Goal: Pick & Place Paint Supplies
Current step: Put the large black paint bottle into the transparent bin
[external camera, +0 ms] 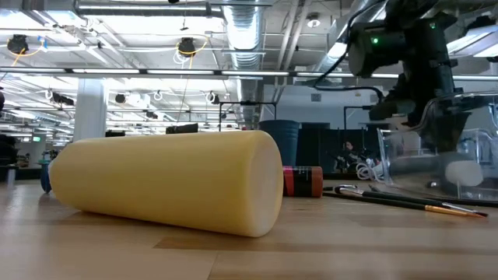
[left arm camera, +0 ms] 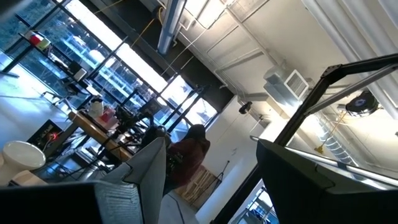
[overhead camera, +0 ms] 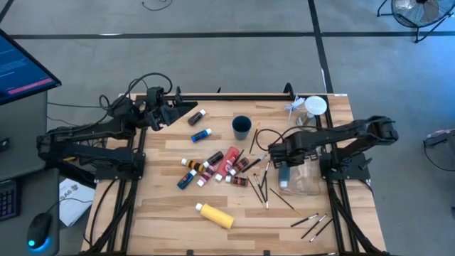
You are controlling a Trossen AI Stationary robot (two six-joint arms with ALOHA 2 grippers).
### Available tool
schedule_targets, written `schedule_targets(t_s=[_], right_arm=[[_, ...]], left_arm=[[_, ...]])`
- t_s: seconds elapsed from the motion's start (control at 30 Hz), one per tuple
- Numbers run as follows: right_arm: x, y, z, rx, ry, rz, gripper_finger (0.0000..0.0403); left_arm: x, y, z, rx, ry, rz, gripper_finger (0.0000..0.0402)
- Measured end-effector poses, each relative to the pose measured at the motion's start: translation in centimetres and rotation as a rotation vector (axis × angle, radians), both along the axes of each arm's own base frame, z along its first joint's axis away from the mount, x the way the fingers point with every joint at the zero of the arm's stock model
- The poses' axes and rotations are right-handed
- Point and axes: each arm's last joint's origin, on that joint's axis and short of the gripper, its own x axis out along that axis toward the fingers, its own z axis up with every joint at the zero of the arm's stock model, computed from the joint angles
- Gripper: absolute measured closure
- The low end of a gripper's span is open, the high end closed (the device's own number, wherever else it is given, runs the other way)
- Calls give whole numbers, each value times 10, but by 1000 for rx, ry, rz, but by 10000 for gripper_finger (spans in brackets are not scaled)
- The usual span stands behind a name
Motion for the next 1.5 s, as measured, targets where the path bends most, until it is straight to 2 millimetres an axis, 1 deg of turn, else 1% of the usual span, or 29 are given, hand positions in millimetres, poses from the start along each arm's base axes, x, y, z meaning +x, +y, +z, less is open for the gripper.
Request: schedule_targets(t_s=[0.1, 0.17, 0.33, 0.4, 0.47, 0.63, 0.77, 0.93, 1.1, 1.2, 1.37, 1.5], right_arm=[[-3, 0, 6, -10, -27, -21, 402], [-5, -1, 13, -20, -57, -38, 402], [-14, -2, 40, -68, -166, -54, 402], [-17, -3, 51, -53, -219, 11, 402], [-21, -1, 59, 3, -260, 123, 402], [-26, 15, 64, 193, -301, 471, 403], [-23, 31, 57, 259, -272, 676, 403], [-16, 49, 35, 289, -140, 763, 403], [-12, 62, 11, 306, -6, 774, 403], [-7, 67, 1, 307, 9, 785, 403], [0, 71, -6, 301, -11, 792, 403], [0, 69, -7, 238, 9, 757, 403]], left_arm=[[0, 0, 0, 1, 1, 1, 192], [0, 0, 0, 9, 2, 5, 192], [0, -1, 0, 12, 2, 0, 192], [0, -1, 0, 13, 3, -1, 192], [1, -1, 0, 11, 5, -1, 192], [1, -2, 0, 12, 6, -6, 192], [1, -2, 0, 13, 6, -7, 192], [1, -2, 0, 14, 5, -8, 192], [1, -2, 0, 15, 6, -8, 192], [1, -2, 0, 15, 6, -8, 192], [1, -2, 0, 15, 5, -8, 192], [1, -2, 0, 14, 5, -8, 192]])
